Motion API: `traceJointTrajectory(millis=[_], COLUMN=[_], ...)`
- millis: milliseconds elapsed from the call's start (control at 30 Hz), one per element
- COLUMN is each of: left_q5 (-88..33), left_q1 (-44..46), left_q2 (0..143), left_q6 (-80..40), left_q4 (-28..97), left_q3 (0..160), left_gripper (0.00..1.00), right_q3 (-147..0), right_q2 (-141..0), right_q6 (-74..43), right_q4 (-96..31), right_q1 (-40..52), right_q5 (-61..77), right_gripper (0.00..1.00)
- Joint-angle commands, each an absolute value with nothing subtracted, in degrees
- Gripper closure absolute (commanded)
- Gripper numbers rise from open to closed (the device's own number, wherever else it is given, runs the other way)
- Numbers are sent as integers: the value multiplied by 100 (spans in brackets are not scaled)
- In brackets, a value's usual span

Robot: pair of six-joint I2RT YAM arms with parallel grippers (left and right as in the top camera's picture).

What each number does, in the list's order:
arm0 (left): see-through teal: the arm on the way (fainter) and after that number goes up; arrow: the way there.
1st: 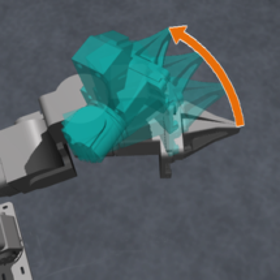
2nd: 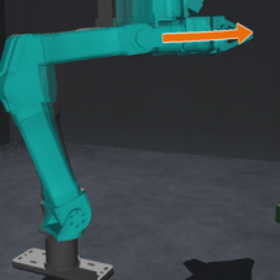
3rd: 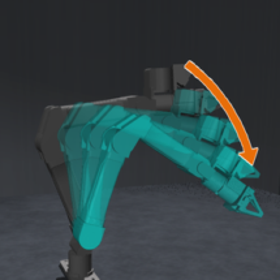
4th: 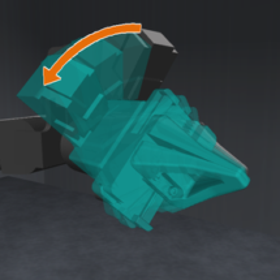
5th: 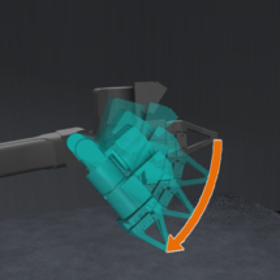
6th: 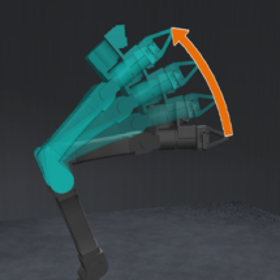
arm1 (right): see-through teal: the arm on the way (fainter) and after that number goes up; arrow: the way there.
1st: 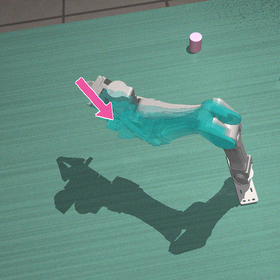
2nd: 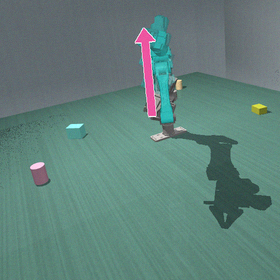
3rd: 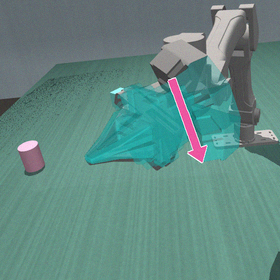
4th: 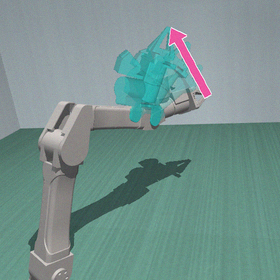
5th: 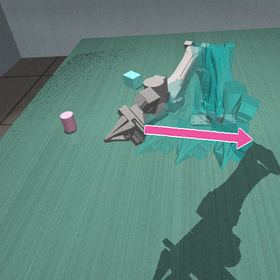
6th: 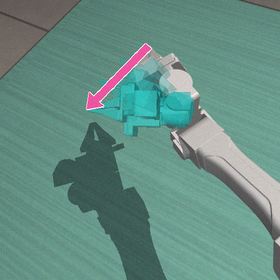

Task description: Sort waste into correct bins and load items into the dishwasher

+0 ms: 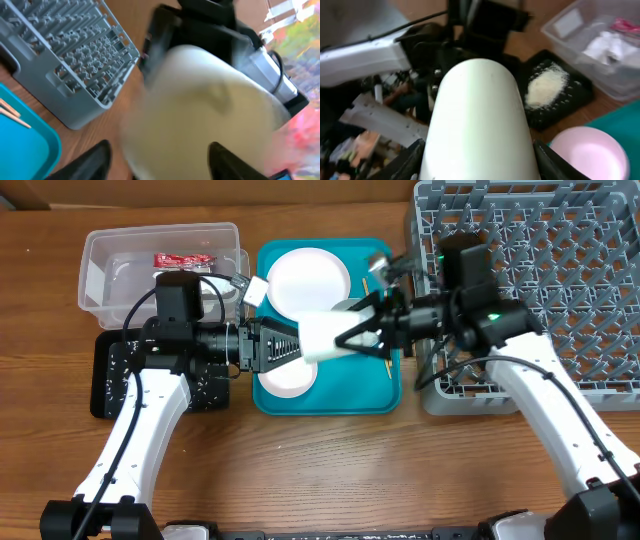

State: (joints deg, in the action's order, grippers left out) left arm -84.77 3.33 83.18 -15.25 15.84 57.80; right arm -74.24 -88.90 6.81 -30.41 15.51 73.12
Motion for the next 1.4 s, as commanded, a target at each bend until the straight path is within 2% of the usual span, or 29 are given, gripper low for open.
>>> traceJointTrajectory(millis=[0, 133, 233, 300, 467, 700, 967, 1100, 1267, 1367], left_q5=[-8477, -8007, -7181, -6604, -5402, -3181, -1352, -786, -701, -692], left_q1=[259, 226, 226, 228, 281, 731, 1378, 1590, 1623, 1621], left_q2=[8313, 8313, 8313, 8313, 8313, 8313, 8313, 8313, 8313, 8313], left_q6=[-1559, -1769, -1826, -1824, -1651, -974, -786, -626, -615, -591], left_q4=[1291, 829, 742, 746, 1035, 2215, 3076, 3352, 3448, 3439], left_q3=[5863, 5863, 5876, 5878, 5878, 5990, 6475, 6630, 6652, 6652], left_gripper=[27, 24, 18, 18, 19, 18, 16, 12, 11, 11], right_q3=[-7498, -7526, -7734, -8012, -8576, -8589, -8584, -8584, -8584, -8584], right_q2=[-8895, -8742, -8552, -8495, -8497, -8560, -9126, -9537, -9996, -10173], right_q6=[-263, -738, -1098, -1308, -1835, -2296, -2388, -2381, -2209, -2211], right_q4=[-3269, -4160, -5153, -5852, -7026, -7494, -7793, -7859, -7876, -7835], right_q1=[895, 412, 318, 320, 329, 329, 329, 331, 414, 445], right_q5=[6333, 4810, 3131, 2185, 869, 45, -314, -285, -123, -123], right_gripper=[53, 54, 53, 53, 53, 53, 52, 52, 51, 41])
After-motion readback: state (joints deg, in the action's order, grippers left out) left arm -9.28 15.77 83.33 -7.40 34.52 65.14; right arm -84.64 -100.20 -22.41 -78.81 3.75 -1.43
